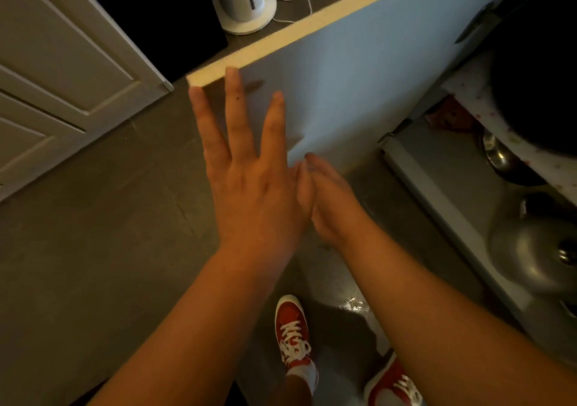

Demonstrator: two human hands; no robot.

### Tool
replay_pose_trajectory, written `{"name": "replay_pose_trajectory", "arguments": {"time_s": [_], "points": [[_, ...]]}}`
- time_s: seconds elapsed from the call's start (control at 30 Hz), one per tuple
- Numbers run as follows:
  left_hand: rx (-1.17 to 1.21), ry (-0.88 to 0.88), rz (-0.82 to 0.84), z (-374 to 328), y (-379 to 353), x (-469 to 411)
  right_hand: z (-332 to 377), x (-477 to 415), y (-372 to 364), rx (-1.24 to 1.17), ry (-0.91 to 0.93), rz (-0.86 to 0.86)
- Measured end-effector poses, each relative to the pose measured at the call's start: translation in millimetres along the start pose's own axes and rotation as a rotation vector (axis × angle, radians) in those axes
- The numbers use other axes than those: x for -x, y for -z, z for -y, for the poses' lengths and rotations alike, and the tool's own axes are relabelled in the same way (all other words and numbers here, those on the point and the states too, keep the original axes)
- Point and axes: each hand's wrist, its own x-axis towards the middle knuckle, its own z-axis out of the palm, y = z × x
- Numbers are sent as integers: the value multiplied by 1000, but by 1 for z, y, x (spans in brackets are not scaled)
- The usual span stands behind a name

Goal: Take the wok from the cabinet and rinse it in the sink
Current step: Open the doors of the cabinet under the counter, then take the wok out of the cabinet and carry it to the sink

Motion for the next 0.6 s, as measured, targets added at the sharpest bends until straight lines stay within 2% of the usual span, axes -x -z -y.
{"name": "replay_pose_trajectory", "arguments": {"time_s": [0.07,0.17,0.27,0.47,0.6], "points": [[120,-11,36,-13,-12,20,3,12,29,25,11,-58],[268,-40,276,-40,-41,46,12,36,82,91,62,-136],[391,44,513,-70,-71,64,26,62,135,225,136,-227],[597,201,734,-148,-126,84,78,112,233,596,311,-434],[670,113,888,-219,-150,97,128,158,306,955,459,-619]]}}
